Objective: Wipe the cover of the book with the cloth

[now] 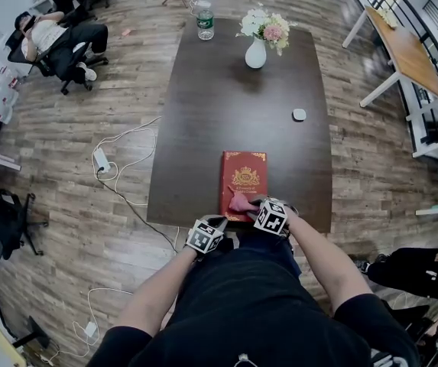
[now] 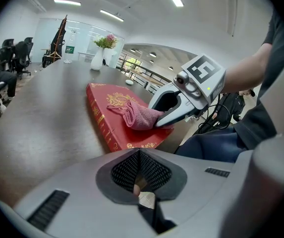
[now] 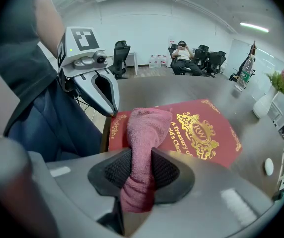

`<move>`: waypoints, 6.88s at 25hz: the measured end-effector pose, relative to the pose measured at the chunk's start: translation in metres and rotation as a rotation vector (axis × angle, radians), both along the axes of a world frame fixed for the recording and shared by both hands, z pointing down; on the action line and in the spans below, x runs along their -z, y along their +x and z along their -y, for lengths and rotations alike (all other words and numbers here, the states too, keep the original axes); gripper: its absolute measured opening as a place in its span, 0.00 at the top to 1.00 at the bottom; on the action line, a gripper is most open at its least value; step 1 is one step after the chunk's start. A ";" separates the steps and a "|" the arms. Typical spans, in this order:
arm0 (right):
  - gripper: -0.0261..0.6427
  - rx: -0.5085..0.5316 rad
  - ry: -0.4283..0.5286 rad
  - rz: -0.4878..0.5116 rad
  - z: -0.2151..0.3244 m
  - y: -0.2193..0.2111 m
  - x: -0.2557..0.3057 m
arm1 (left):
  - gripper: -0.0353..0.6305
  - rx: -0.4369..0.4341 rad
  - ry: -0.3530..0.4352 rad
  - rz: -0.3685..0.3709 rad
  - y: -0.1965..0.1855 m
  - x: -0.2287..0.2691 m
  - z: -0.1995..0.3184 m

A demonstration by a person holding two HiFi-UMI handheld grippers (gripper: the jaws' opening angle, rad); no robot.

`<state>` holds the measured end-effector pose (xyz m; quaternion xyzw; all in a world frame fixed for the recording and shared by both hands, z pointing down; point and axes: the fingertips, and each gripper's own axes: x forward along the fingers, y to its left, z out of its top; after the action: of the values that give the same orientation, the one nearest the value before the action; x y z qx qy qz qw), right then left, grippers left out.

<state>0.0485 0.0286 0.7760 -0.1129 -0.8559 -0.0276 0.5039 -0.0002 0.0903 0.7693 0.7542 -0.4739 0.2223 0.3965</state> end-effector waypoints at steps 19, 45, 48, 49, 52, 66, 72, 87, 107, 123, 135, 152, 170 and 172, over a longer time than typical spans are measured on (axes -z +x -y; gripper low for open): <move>0.79 -0.042 0.010 -0.001 0.012 0.025 0.001 | 0.95 -0.010 0.001 0.001 -0.001 0.000 0.000; 0.79 -0.121 0.019 -0.029 0.029 0.059 0.002 | 0.95 -0.026 0.003 0.011 -0.001 -0.001 -0.001; 0.79 -0.123 0.023 -0.050 0.031 0.067 0.001 | 0.95 -0.025 0.003 0.012 0.000 -0.001 -0.001; 0.79 -0.121 0.027 -0.061 0.031 0.070 0.000 | 0.95 -0.024 0.005 0.011 0.000 -0.001 -0.001; 0.79 -0.121 0.039 -0.091 0.033 0.079 -0.004 | 0.95 -0.023 0.006 0.008 0.000 -0.001 -0.001; 0.79 -0.095 0.039 -0.043 0.023 0.039 0.031 | 0.95 0.003 0.014 0.022 0.001 0.002 -0.002; 0.79 0.013 0.003 -0.007 -0.016 -0.008 0.042 | 0.95 0.056 0.012 0.012 0.004 0.002 -0.005; 0.79 0.144 -0.048 0.005 -0.057 -0.069 0.018 | 0.95 0.143 -0.033 0.036 0.001 0.002 -0.006; 0.79 0.187 -0.165 0.085 -0.063 -0.076 0.012 | 0.95 0.269 -0.123 0.137 -0.005 0.002 -0.010; 0.79 0.182 -0.114 0.069 -0.053 -0.058 0.007 | 0.95 0.277 -0.145 0.138 -0.005 -0.001 -0.013; 0.79 0.147 -0.103 0.065 -0.044 -0.042 0.005 | 0.95 0.267 -0.151 0.163 -0.006 -0.002 -0.013; 0.79 0.128 -0.084 0.068 -0.033 -0.021 0.005 | 0.95 0.266 -0.148 0.170 -0.007 -0.001 -0.012; 0.79 0.115 -0.072 0.054 -0.022 0.002 0.005 | 0.95 0.284 -0.145 0.165 -0.007 -0.003 -0.011; 0.79 0.109 -0.073 0.054 -0.020 0.006 0.005 | 0.95 0.285 -0.143 0.166 -0.008 -0.003 -0.010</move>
<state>0.0541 0.0483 0.7710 -0.1769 -0.8621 -0.0268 0.4741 -0.0077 0.1006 0.7718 0.6284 -0.5900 0.2583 0.4363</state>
